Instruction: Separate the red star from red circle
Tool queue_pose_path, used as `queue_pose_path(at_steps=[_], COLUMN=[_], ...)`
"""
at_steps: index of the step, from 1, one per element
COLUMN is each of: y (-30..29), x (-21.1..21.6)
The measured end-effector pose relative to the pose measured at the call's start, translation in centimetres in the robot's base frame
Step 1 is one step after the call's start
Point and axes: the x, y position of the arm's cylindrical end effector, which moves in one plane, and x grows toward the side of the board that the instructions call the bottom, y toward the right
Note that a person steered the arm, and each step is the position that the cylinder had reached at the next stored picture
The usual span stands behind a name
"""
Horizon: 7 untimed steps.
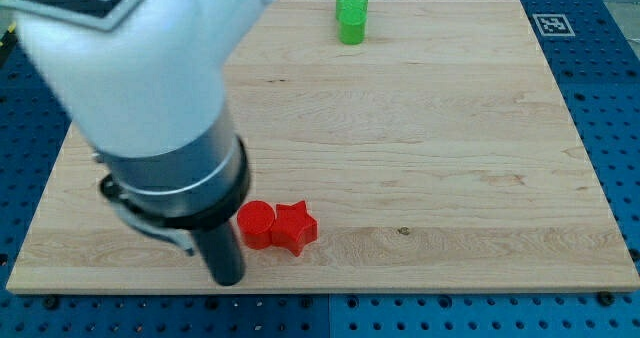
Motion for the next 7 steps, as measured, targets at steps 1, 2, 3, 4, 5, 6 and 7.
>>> queue_pose_path(at_steps=[1,2,3,4,5,6,7], y=[4.5,7.1,6.7,5.1,4.6,4.8,5.4], x=[-1.3,-1.4,-1.6,-2.8,-4.5,-6.1,-7.7])
